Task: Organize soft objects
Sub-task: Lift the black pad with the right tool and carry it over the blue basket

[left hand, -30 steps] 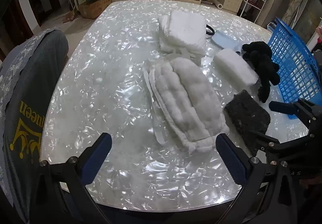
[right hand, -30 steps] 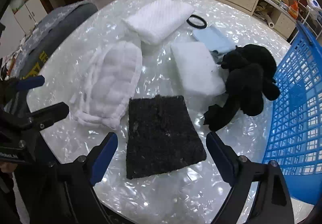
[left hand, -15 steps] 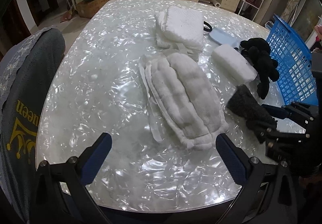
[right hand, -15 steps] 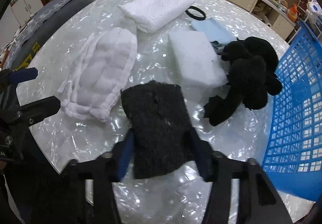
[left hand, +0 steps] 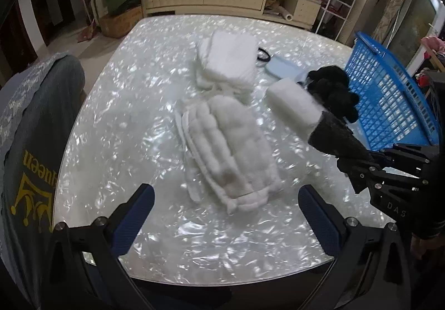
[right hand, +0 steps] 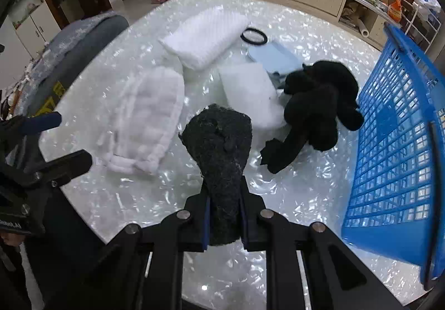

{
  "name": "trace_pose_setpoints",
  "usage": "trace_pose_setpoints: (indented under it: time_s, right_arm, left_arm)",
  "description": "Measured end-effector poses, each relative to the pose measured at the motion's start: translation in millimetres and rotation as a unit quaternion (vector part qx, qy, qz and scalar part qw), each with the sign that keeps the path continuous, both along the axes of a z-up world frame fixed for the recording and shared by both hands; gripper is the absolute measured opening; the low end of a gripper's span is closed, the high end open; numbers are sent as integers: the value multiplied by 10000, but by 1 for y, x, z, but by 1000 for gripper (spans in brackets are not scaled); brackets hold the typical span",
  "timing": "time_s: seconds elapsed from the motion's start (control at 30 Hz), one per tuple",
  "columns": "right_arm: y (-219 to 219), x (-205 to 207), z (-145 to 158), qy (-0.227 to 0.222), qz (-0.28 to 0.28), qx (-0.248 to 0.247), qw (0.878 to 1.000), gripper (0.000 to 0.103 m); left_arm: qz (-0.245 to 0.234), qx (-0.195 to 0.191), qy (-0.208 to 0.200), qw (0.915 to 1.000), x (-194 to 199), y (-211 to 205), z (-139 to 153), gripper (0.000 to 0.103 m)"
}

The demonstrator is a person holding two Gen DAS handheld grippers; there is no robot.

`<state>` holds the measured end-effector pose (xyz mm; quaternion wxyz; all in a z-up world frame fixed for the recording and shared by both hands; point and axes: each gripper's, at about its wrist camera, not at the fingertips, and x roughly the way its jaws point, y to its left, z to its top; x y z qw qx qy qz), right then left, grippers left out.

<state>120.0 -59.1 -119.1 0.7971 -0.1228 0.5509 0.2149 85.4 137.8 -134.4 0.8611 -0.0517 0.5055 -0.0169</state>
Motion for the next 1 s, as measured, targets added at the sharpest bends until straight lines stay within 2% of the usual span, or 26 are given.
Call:
trace_pose_setpoints:
  time_s: [0.33,0.5,0.83,1.0]
  right_arm:
    - [-12,-1,48,-238,-7,316,9992,15]
    - [-35,8,80,-457,-124,516,9975,15]
    - [-87,37,113,-887,-637,311,9935,16]
    - [-111,44,113,-948,-868,11,9917,16]
  left_arm:
    - [-100,-60,-228,9997,-2,-13,29,103]
    - [-98,-95,-226,9996,1,-15,34,103]
    - [-37,-96,3,9999,21,-14,18,103]
    - [-2,-72,105,9999,28,-9,7,103]
